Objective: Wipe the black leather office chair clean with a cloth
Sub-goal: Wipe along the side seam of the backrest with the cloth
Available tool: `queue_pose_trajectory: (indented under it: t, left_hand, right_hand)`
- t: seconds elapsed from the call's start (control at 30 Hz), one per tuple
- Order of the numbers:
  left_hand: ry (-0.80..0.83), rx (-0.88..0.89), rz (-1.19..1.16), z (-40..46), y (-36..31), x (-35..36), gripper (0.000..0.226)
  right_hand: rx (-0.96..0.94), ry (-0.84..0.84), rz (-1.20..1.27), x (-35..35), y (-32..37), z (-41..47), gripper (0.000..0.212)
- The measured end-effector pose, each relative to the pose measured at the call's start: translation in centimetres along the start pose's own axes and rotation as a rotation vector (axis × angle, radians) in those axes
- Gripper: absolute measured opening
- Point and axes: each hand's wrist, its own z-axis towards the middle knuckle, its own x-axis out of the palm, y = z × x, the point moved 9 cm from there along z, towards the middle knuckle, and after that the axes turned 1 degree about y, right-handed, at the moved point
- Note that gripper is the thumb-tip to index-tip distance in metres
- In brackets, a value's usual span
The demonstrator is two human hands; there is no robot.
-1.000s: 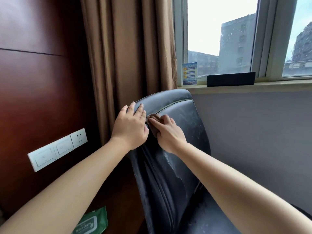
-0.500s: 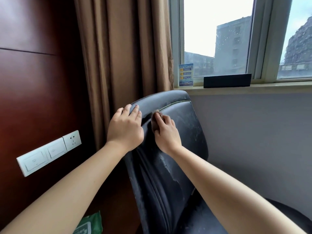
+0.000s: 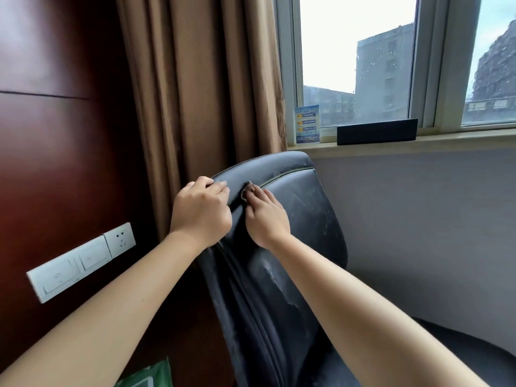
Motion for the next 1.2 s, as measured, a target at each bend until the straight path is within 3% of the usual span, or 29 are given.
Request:
queue_pose_trajectory:
  t: [0.2,0.37,0.47,0.67,0.8,0.93,1.0,1.2]
  left_hand:
    - [0.067,0.052,0.09,0.2,-0.4,0.3,0.044]
    - [0.258,0.018,0.191,0.4,-1.0,1.7,0.056]
    - [0.272,-0.004,0.141,0.4,-1.0,1.8,0.068]
    - [0.149,0.05,0.164,1.1,-0.6,1.6,0.052]
    - [0.109,0.063,0.142,1.3,-0.8,1.0,0.05]
    - [0.231,0.017,0.15,1.7,-1.4,1.6,0.058]
    - [0.288,0.018,0.218,1.8,-1.3,2.4,0.049]
    - [0.362,0.085,0.362,1.4,-1.2,3.4,0.053]
  right_hand:
    - [0.015,-0.039,0.193,-0.7,0.3,-1.6,0.043]
    - [-0.024,-0.047,0.095,-0.7,0.1,-2.7,0.042]
    - [-0.05,-0.031,-0.004,0.2,0.4,-1.9,0.046]
    - [0.029,-0.01,0.102,0.5,-1.2,0.8,0.046]
    - [-0.095,-0.231,0.22,-0.6,0.4,-2.0,0.042]
    - [-0.235,-0.386,0.143,-1.6,0.8,-2.9,0.042]
    - [-0.17,-0.338,0.102,-1.6,0.2,-1.5,0.04]
    - [0.018,-0.234,0.103,-0.7,-2.0,1.0,0.035]
